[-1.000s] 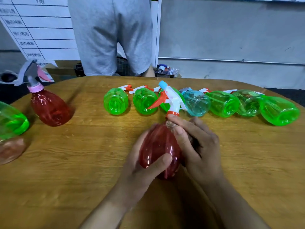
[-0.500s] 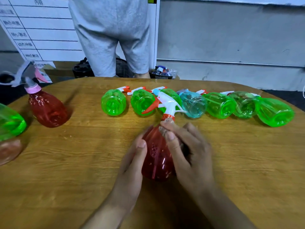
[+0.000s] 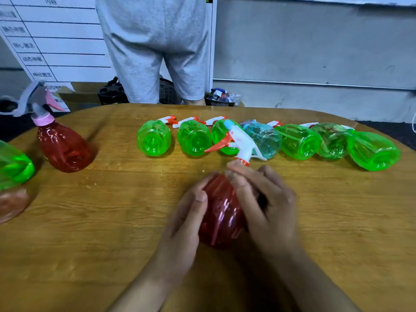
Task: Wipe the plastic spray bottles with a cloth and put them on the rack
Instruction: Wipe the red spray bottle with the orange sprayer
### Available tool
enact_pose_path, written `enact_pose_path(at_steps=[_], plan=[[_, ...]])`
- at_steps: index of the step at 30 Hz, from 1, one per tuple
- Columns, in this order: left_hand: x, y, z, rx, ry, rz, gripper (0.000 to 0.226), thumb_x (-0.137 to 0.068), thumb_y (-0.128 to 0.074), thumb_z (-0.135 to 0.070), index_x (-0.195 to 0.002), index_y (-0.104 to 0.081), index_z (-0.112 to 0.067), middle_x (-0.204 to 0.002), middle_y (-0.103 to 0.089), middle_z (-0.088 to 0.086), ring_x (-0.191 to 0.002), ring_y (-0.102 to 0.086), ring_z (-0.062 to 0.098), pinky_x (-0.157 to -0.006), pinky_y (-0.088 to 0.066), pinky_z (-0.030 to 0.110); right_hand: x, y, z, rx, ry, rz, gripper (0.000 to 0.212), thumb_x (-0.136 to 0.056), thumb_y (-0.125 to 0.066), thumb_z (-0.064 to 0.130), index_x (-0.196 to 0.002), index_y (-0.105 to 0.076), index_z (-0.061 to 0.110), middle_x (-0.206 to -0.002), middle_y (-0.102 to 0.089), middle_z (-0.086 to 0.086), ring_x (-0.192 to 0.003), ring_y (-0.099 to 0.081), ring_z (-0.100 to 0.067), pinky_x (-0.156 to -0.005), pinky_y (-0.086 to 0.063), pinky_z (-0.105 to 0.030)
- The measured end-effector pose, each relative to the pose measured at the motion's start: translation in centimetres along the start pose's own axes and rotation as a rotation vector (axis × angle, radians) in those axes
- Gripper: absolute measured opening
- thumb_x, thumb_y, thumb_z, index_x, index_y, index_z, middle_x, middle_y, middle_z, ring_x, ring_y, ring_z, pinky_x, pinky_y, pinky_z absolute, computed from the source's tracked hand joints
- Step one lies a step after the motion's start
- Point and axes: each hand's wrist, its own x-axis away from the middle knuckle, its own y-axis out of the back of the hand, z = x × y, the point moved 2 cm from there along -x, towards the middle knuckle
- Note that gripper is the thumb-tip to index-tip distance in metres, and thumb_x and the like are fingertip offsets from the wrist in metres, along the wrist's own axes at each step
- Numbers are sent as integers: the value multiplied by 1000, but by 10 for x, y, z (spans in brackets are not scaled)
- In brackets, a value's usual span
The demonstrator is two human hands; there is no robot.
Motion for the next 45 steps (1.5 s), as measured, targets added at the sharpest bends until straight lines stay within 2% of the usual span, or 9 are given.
enact_pose_path(at_steps=[5, 14, 18, 25, 29, 34, 38, 42, 45], plan=[[-1, -2, 3, 27, 24, 39, 45, -104, -46, -37, -143, -64, -21, -142, -69, -2, -136, -62, 16, -109, -52, 31, 7, -11, -2, 6, -96, -33, 31, -103, -59, 37, -127, -75, 25, -84, -52, 5, -73, -54, -10, -66, -43, -17], [-11, 16, -9, 255, 54, -76, 43, -110, -44, -43, -145, -62, -27, -143, -68, 7, -136, -62, 28, -115, -44, 46, 37, -34, 25, 133, 406, 204, 26, -99, -73, 33, -123, -78, 25, -86, -52, 2, -76, -56, -9, -65, -53, -27], [-10, 13, -4, 79, -15, -68, 45, -102, -49, -40, -140, -66, -22, -138, -71, 1, -134, -63, 19, -114, -49, 37, 20, -19, 11, 67, 224, 91, 27, -103, -65, 33, -127, -74, 25, -93, -55, 7, -82, -52, 4, -74, -50, -18], [-2, 2, -1, -7, -27, 13, 37, -104, -49, -36, -133, -70, -29, -136, -72, -11, -132, -63, 5, -108, -49, 22, 8, -11, -2, 31, -59, -41, 31, -103, -59, 33, -127, -74, 22, -89, -55, 8, -79, -57, -6, -72, -41, -14], [-6, 11, 4, 143, 39, -118, 37, -110, -47, -40, -138, -69, -28, -140, -70, 3, -137, -62, 22, -118, -43, 47, 23, -24, 16, 52, 151, 92, 28, -102, -65, 32, -125, -76, 21, -90, -56, 3, -76, -56, -8, -70, -51, -24], [-8, 18, -4, 203, 37, -93, 40, -114, -41, -39, -146, -61, -27, -143, -68, 8, -135, -63, 29, -112, -45, 46, 33, -33, 24, 134, 399, 166, 24, -99, -72, 32, -121, -79, 22, -84, -52, 1, -74, -55, -12, -62, -53, -30], [-7, 8, -5, 43, -37, -105, 44, -107, -49, -45, -143, -64, -26, -144, -67, 2, -139, -60, 24, -119, -42, 49, 20, -19, 12, 59, 251, 84, 27, -101, -69, 32, -125, -76, 22, -90, -53, 6, -76, -55, -5, -69, -51, -21], [0, -1, -3, -72, -48, -34, 40, -102, -54, -38, -139, -64, -25, -140, -69, -15, -136, -60, 5, -108, -47, 18, 6, -8, -5, -47, -30, -53, 28, -101, -63, 31, -126, -73, 22, -81, -52, 2, -70, -51, -6, -68, -39, -13], [3, 0, -8, -75, -16, 67, 60, -89, -78, -51, -142, -62, -29, -141, -68, -12, -135, -61, 8, -104, -48, 16, 3, -10, -8, -92, -78, -34, 28, -101, -65, 28, -124, -75, 19, -77, -51, 1, -67, -49, -6, -67, -38, -13]])
